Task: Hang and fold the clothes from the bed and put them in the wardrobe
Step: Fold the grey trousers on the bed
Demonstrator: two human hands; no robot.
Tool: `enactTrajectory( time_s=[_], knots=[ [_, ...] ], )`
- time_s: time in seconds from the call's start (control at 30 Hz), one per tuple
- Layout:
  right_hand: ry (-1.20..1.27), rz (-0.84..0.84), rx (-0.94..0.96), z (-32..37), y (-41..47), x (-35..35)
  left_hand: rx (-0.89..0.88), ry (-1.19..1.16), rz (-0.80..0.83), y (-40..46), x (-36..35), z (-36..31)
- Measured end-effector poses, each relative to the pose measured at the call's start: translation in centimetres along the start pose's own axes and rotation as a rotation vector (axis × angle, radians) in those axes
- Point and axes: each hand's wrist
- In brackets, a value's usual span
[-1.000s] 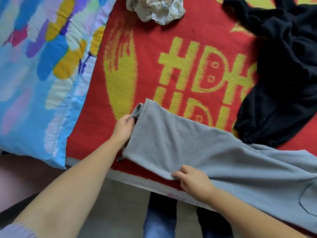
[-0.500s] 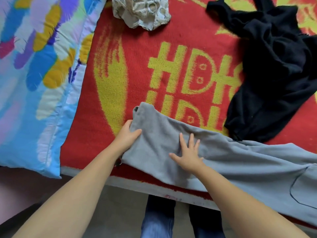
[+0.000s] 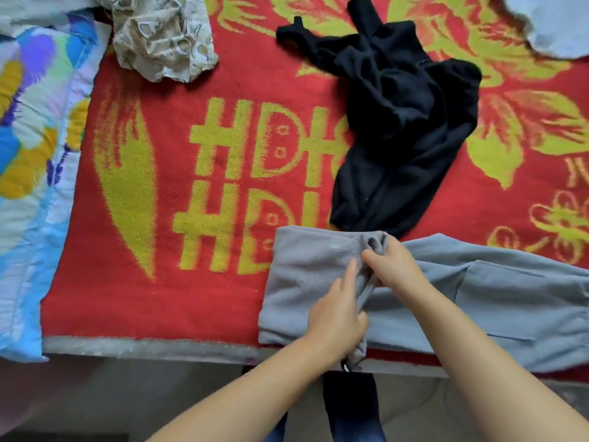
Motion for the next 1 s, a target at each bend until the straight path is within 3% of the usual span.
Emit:
enactTrajectory(
  time_s=[0.07,0.13,0.23,0.33,0.43,0.53,0.6,0.67,0.73,0.87,1.0],
  knots=[
    [-0.021,-0.091,-0.046,-3.9,0.7,2.0,0.072,0.174,0.043,0.3,-4.4,-0.4],
    [0.132,-0.114,-0.066,-6.7,1.5,3.1,0.085,0.194,0.130,1.0,-7.3,-0.4],
    [0.451,-0.099,-0.027,-9.0,1.4,3.1,0.081,-0.261,0.274,2.3,-8.7,0.8],
    [0.239,-0.009,0.011,-11.4,-0.6,1.9,0.140,-0.555,0.311,3.0,-7.8,2.5],
    [-0.070,0.137,-0.068,-13.6,-2.8,0.7,0.186,-0.592,0.062,3.3,-4.5,3.9],
    [-0.005,0.081,-0.040,-14.5,-3.6,1.0,0.236,-0.254,-0.413,3.2,-0.1,5.9],
    [0.033,0.036,0.015,-15.0,-3.5,1.9,0.297,-0.107,-0.552,2.5,0.9,7.2],
    [-0.042,0.092,0.000,-15.4,-2.9,2.5,0.415,-0.068,-0.452,1.9,-0.6,8.4],
    [-0.170,0.155,-0.070,-15.3,-2.5,2.4,0.473,-0.171,-0.320,1.0,-3.0,9.4],
    [-0.353,0.214,-0.171,-14.9,-2.6,1.1,0.408,-0.289,-0.295,0.0,-4.3,11.5],
    [-0.299,0.205,-0.264,-14.6,-3.4,0.5,0.403,-0.224,-0.215,0.0,-3.3,12.4]
  ],
)
Point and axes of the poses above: each hand's wrist, its own y-axis towards the middle knuckle, its own x-axis out of the back of the hand, z = x × y, and after that the axes turned 12 degrees about z, right-handed
